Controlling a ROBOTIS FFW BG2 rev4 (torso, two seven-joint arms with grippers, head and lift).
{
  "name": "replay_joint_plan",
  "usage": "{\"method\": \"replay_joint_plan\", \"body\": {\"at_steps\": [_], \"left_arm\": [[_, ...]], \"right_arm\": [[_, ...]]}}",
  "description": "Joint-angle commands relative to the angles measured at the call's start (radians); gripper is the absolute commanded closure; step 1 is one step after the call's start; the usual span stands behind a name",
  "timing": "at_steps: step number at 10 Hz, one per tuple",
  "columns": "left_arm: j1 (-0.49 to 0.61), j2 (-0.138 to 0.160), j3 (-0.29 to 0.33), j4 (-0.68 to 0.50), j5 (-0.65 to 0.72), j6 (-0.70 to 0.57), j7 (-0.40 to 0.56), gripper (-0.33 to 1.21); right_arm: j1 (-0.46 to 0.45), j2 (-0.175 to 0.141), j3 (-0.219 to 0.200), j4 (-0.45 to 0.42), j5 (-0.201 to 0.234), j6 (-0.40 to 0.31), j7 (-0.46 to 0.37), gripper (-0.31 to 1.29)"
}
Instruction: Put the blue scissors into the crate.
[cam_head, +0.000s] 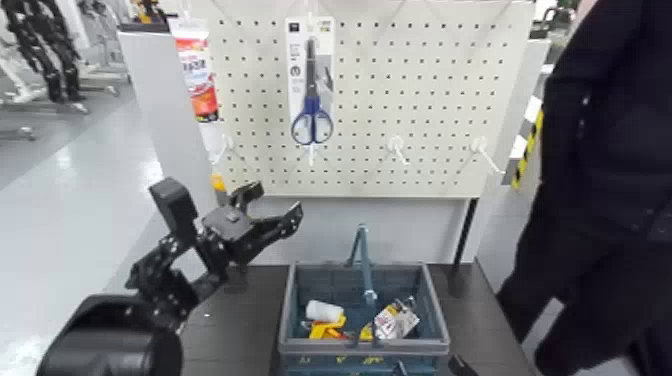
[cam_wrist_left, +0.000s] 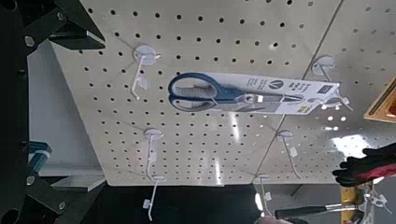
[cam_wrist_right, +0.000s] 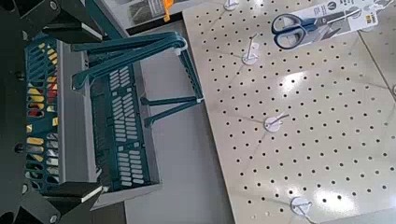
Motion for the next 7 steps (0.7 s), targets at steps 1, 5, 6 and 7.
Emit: {"method": "replay_joint_plan", "body": {"at_steps": [1,5,6,7], "left_arm": [[-0.08,0.001,-0.001,0.036,-0.011,0.003,-0.018,0.27],[-0.192,0.002,-0.012,0.105,-0.019,0.004,-0.061,0.27],[-0.224,-0.001,-0.018,0.131,-0.025,0.001,-0.08,0.27],[-0.249,-0.007,-0.022,0.15,-0.028,-0.013,-0.081,0.27]], "right_arm": [[-0.006,0.0,0.006,0.003,-0.002,0.0,0.002,0.18],[-0.01,0.0,0.012,0.003,-0.005,0.0,0.003,0.18],[-0.01,0.0,0.012,0.003,-0.005,0.0,0.003,0.18],[-0.012,-0.002,0.014,0.003,-0.006,0.0,0.003,0.18]]}}
